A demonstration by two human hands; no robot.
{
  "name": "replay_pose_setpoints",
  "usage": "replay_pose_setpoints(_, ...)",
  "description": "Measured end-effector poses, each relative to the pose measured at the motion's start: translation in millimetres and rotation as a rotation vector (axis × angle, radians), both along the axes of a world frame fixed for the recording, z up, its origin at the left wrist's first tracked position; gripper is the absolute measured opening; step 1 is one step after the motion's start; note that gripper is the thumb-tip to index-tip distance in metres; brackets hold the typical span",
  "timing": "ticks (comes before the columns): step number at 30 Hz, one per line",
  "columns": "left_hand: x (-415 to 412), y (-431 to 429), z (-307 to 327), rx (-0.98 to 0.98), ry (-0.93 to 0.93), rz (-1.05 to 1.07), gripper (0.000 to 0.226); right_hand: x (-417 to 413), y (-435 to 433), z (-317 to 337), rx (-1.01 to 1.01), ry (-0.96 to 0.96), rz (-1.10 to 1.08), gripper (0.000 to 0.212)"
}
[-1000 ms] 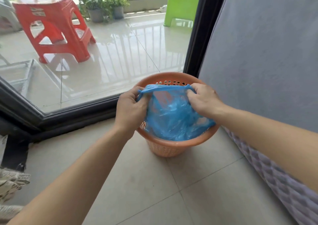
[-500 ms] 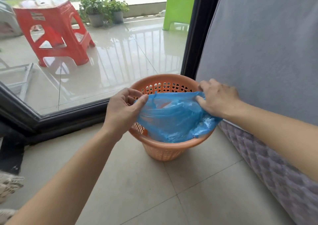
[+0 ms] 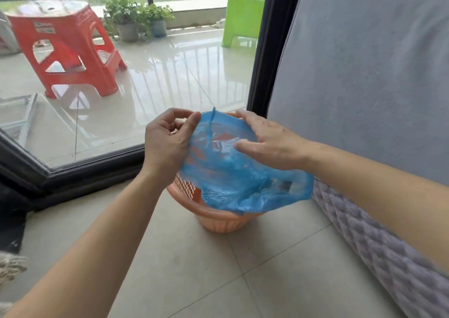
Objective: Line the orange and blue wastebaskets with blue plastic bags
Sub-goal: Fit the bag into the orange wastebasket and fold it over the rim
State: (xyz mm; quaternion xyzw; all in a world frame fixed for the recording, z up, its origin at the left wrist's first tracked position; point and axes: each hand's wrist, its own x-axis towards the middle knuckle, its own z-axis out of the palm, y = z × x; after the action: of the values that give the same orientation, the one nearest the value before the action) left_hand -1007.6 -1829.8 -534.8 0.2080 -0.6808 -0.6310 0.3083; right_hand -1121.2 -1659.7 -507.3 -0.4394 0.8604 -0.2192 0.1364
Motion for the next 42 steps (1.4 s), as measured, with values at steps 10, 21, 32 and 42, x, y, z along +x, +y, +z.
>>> replay_pose_setpoints(10,16.0,-17.8,-10.6,-0.107,-0.359,-0.251,0.068,-25.8,-8.3,0.0,-0.367,-0.106,-0.384,0.04)
replay_pose_setpoints(21,2.6,-22.9,-18.2,-0.082,-0.21,0.049,0.022,-35.1,-6.8,-16.7,-0.275,-0.025,-0.351,0.038)
replay_pose_setpoints(32,-28.3,-56.3,-6.3,-0.515,-0.493,-0.001,0.052,-68.6,-33.7,-28.8,-0.238,-0.078,-0.204,0.034)
replay_pose_setpoints(42,-98.9,-76.0,15.6,-0.557,-0.494,-0.092,0.016,-79.9,-37.2,-23.9,-0.208,0.236,-0.099,0.06)
